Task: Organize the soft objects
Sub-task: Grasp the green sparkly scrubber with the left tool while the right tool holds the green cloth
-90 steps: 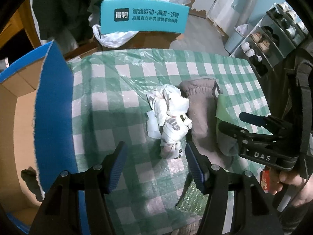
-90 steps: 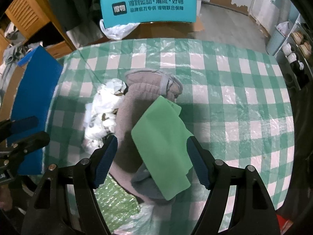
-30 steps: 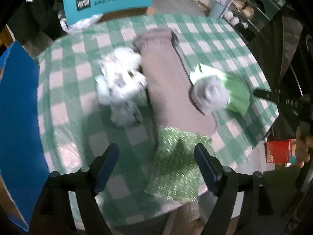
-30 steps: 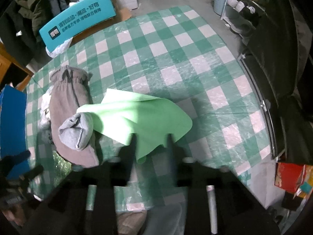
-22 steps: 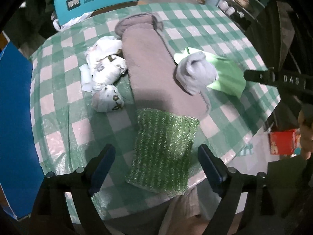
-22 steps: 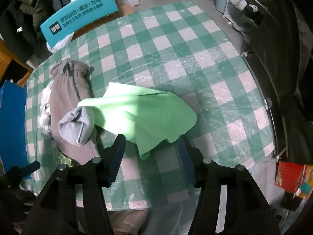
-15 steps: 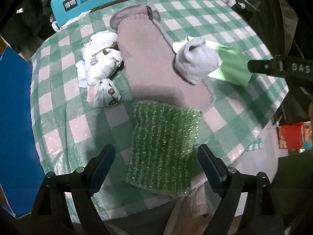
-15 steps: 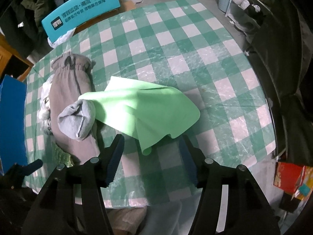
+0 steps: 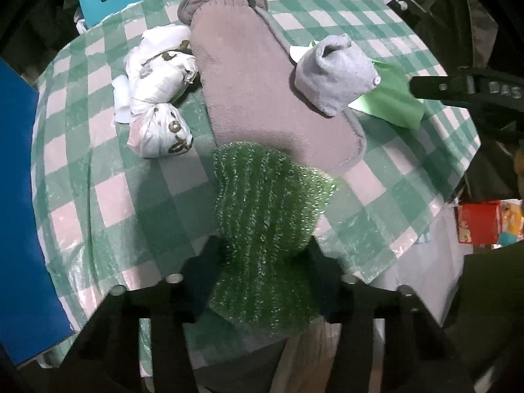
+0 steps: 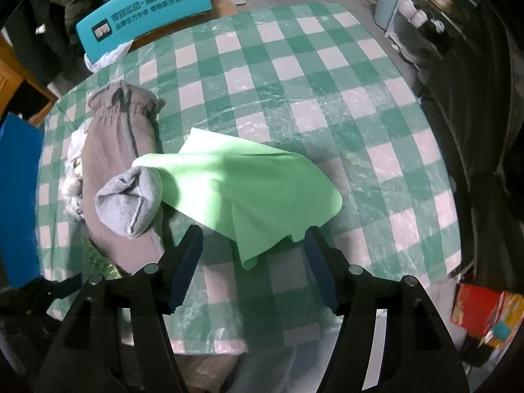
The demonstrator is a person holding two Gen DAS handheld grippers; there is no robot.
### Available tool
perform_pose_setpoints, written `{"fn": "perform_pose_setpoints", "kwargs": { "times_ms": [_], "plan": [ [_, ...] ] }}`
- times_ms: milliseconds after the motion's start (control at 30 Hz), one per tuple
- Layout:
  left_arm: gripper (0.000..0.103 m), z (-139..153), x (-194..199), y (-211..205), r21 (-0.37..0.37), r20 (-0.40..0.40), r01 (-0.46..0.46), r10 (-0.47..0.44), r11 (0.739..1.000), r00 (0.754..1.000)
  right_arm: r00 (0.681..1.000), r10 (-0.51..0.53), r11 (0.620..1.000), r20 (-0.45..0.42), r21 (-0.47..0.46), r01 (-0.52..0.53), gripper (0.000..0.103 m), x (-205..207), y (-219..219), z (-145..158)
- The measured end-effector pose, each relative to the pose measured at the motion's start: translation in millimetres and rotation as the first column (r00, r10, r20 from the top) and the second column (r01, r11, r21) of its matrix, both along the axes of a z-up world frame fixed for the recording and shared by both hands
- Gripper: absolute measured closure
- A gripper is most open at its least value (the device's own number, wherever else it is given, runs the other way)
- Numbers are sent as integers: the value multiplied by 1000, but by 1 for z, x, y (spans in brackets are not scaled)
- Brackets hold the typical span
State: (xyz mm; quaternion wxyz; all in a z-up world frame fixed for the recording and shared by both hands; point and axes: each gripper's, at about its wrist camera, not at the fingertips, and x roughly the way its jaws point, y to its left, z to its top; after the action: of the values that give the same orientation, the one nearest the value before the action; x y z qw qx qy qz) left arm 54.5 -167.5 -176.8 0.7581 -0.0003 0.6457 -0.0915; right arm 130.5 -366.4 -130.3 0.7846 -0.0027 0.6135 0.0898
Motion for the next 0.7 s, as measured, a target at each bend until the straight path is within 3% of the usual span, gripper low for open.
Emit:
{"fn": "perform_pose_setpoints", "kwargs": {
  "times_ms": [67,167,367,700],
  "plan": [
    [76,1,0,4,-3,-3,3,-3,1000,1000,999,33,999,4,-21,-33,37,3,5,-3],
    [84,2,1,14,-24,-13,-12,12,1000,1000,998,70,997,0,-43,-70,37,9,10,-10],
    [86,10,2,35,-30,4,-37,37,999,999,995,96,992,-15,-81,-97,36,19,12,-25],
    [86,20,5,37,-49,17,-92,93,995,996,983,179,970,-47,-156,-184,37,25,22,-49]
  ]
}}
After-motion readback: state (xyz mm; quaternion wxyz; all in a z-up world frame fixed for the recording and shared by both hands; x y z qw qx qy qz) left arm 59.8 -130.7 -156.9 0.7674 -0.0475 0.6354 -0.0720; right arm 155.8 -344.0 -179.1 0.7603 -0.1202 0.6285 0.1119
